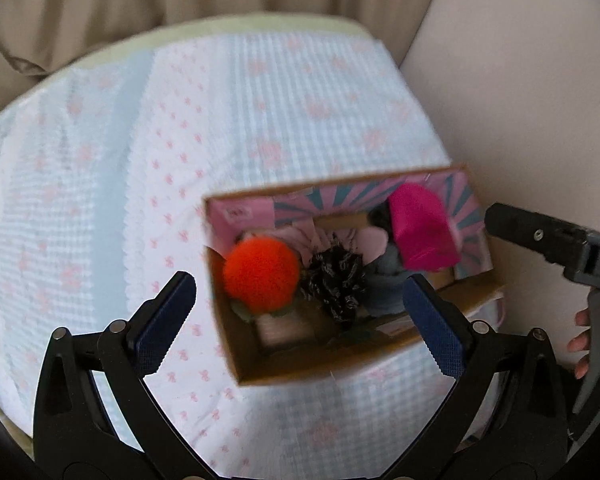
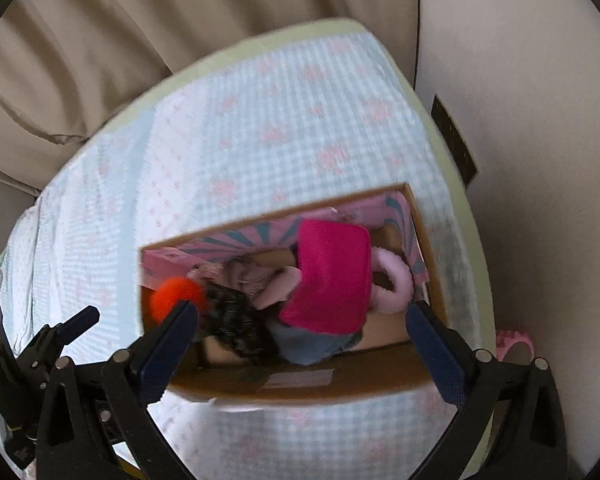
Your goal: Organize soft objects
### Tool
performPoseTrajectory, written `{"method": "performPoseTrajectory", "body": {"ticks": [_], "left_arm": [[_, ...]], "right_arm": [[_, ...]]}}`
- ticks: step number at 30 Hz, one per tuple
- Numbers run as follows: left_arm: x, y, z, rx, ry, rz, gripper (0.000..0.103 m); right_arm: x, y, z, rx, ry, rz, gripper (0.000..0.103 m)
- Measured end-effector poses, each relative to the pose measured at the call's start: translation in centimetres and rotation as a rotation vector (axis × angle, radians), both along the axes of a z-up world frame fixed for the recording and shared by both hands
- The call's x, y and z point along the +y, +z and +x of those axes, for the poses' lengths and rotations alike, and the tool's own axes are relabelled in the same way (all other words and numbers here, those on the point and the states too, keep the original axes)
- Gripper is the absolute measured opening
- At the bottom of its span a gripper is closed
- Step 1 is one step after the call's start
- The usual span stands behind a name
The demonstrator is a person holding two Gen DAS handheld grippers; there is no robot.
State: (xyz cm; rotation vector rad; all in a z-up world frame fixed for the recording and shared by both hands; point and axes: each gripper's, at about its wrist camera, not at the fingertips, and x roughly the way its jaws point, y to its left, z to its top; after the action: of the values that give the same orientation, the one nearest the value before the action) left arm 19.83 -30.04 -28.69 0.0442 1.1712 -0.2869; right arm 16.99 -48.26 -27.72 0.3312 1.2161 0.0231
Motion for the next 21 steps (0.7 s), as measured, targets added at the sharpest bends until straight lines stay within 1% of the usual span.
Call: {"method": "performPoseTrajectory", "body": {"ticks": [3,4,5,6,8,10,11,13,14,17,21], "left_arm": [[1.8,4.3,-1.4,-0.066,0.017,-0.019,0.103],[2.9,6.4,-2.1,-0.101,0.029,-0.026,0.103],[3.3,7.5,-2.2,-0.117,0.036,-0.029,0.103],[4.6,9.6,-2.8,-0.151,0.050,-0.040,0.103],[6.4,12.4,-3.7,-0.200,0.068,-0.053,0.103],[8.9,15.9,-5.1,-0.269,0.093,-0.061,0.103],[10.0,17.2,-5.7,-0.295,0.103,-0.061,0.103],[12.6,20.3,-7.3,-0.362,0.127,-0.057,0.103],[13.6,21.3,-7.9,-0.384,0.136,-0.055,0.103],[17.5,24.9,-10.3,-0.455,0.172,-0.060,0.103],[21.6,27.9,-13.0,-0.520,0.200,-0.065,0.103]], "right_arm": [[1.6,4.4,-1.3,-0.078,0.001,-0.022,0.103],[2.2,5.8,-1.7,-0.105,0.002,-0.025,0.103],[2.7,7.1,-2.0,-0.130,0.005,-0.029,0.103],[3.5,8.9,-2.5,-0.163,0.009,-0.037,0.103],[5.4,12.6,-3.6,-0.236,0.019,-0.059,0.103],[7.2,15.6,-4.6,-0.294,0.030,-0.074,0.103],[8.5,17.5,-5.4,-0.335,0.038,-0.088,0.103],[10.4,20.0,-6.6,-0.391,0.049,-0.109,0.103],[11.8,21.5,-7.4,-0.424,0.055,-0.125,0.103],[14.9,24.2,-9.2,-0.481,0.074,-0.143,0.103],[18.1,26.2,-11.6,-0.536,0.082,-0.161,0.103]]}}
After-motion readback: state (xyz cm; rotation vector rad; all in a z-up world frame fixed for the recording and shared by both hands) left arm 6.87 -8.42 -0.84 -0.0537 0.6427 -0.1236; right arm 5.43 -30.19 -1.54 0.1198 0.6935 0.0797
